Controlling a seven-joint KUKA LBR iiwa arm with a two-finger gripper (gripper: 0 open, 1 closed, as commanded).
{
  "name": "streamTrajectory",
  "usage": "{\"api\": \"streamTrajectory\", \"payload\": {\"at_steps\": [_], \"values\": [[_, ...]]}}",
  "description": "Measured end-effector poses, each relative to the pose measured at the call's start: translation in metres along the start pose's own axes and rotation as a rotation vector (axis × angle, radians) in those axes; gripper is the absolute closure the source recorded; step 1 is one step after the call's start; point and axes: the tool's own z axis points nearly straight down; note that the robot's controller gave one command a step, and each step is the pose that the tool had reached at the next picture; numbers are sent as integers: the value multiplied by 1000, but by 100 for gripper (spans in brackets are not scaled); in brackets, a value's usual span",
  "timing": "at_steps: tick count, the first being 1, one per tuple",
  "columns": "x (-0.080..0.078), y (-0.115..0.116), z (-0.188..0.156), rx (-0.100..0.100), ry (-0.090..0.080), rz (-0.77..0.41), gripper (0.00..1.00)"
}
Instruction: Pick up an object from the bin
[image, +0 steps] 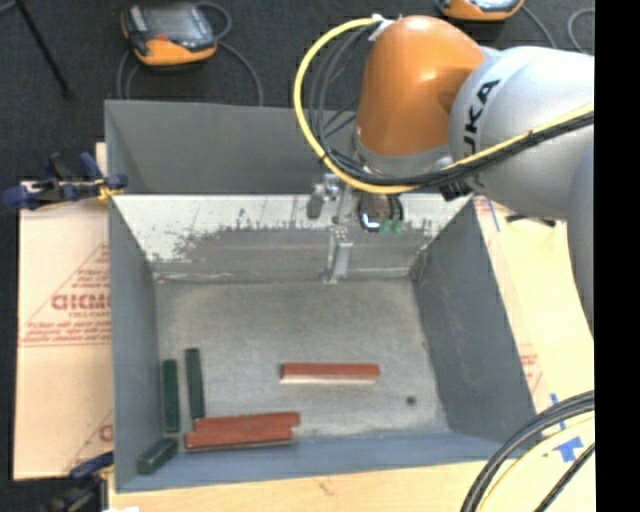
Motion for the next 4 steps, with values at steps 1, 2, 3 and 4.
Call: {"api": "streamTrajectory", "payload": {"at_steps": [1, 2, 3, 4], "values": [[0, 0, 0, 0, 0, 0, 0], [18, 24, 40, 3, -7, -178, 0], [39, -5, 114, -1, -1, -242, 0], [45, -9, 147, 2, 6, -122, 0]]}}
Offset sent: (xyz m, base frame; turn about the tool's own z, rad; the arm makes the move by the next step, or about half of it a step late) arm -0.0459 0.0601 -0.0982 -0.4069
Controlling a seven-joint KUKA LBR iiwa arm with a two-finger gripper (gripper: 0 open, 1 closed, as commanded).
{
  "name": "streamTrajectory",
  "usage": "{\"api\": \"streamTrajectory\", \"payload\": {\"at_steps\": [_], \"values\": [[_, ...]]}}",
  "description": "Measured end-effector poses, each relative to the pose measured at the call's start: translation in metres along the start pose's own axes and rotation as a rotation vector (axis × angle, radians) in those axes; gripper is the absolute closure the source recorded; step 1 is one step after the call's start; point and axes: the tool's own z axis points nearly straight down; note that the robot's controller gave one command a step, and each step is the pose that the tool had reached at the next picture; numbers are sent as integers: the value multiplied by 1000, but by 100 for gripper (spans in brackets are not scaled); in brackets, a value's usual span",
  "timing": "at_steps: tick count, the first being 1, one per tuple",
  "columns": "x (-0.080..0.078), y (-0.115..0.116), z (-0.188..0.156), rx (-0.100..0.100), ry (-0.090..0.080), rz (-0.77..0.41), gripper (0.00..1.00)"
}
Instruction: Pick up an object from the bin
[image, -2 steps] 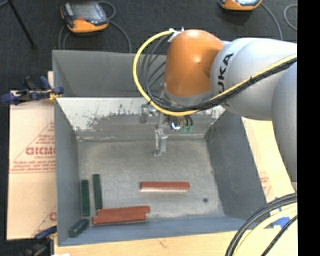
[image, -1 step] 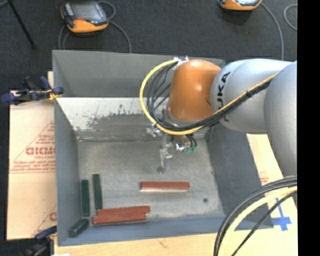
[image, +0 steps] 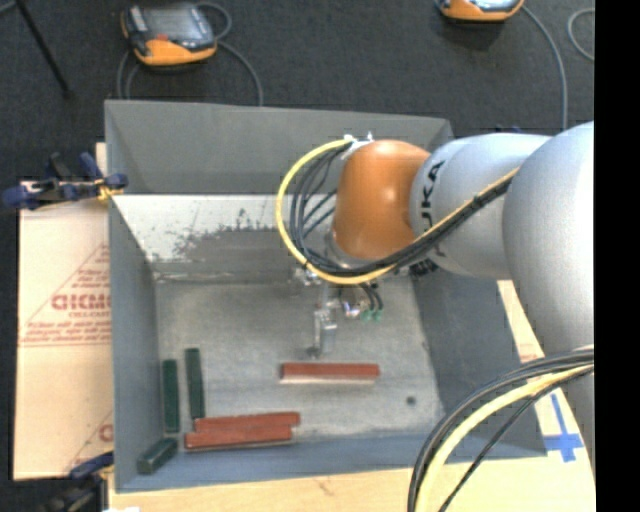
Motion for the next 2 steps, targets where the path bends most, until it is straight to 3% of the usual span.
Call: {"api": "streamTrajectory", "payload": {"at_steps": [1, 2], "values": [[17, 1, 10, 0, -4, -184, 0], [56, 11, 15, -1, -5, -16, 0]]}}
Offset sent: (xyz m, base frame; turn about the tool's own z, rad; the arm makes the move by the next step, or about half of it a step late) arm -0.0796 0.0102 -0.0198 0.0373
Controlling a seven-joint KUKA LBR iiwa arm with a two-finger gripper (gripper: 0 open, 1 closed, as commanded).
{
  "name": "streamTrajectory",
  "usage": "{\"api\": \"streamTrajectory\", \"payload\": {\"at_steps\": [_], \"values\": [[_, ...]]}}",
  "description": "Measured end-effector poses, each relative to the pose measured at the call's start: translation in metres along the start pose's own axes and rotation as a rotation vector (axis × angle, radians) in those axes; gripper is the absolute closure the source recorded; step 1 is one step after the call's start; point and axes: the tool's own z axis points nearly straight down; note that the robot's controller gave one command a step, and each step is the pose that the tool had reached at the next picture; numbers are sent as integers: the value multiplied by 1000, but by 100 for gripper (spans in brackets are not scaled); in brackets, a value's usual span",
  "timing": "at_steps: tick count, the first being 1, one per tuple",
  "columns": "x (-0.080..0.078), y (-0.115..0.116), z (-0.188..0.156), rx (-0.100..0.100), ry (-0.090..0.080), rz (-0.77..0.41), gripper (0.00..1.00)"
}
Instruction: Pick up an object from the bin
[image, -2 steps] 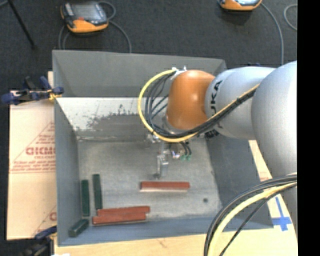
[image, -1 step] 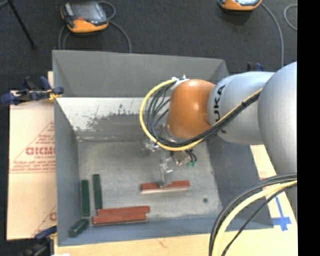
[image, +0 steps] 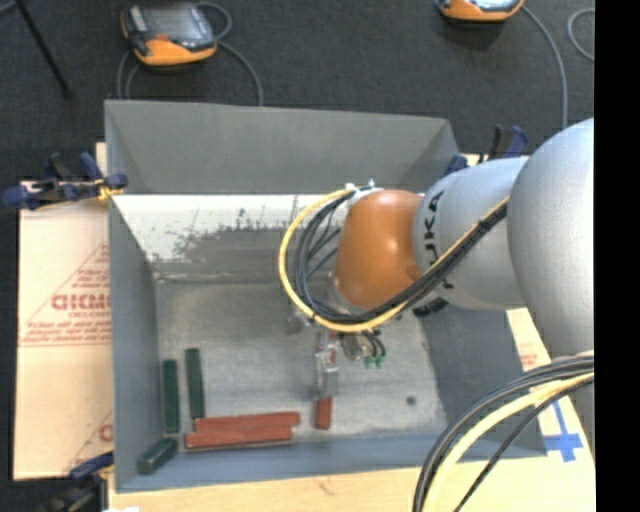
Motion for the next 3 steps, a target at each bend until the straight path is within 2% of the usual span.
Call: {"api": "streamTrajectory", "payload": {"at_steps": [1, 2, 3], "values": [[20, 4, 4, 0, 4, 34, 0], [51, 1, -14, 0, 4, -153, 0], [82, -17, 7, 0, 0, -266, 100]]}}
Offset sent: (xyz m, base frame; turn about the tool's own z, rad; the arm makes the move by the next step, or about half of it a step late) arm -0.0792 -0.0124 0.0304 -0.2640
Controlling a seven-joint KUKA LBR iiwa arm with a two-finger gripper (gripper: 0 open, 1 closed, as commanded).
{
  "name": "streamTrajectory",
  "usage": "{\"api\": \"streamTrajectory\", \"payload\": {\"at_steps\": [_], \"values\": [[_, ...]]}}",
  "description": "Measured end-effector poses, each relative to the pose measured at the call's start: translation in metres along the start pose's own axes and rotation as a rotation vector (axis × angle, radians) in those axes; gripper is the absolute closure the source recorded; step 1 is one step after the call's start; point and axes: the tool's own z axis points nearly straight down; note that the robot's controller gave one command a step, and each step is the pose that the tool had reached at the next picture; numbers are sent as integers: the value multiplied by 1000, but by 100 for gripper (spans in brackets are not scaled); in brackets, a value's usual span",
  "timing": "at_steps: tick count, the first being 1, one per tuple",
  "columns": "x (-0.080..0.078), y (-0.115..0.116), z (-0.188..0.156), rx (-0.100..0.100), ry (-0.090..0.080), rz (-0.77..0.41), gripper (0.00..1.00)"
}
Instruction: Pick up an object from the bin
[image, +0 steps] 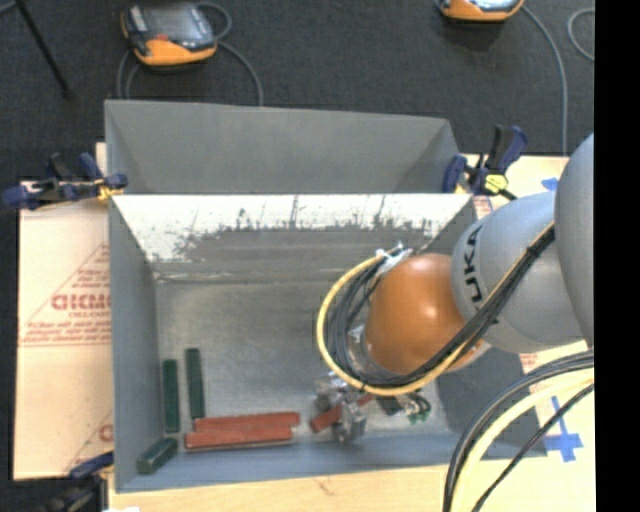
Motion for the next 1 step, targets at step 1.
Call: {"api": "streamTrajectory", "payload": {"at_steps": [1], "values": [[0, 0, 0, 0, 0, 0, 100]]}}
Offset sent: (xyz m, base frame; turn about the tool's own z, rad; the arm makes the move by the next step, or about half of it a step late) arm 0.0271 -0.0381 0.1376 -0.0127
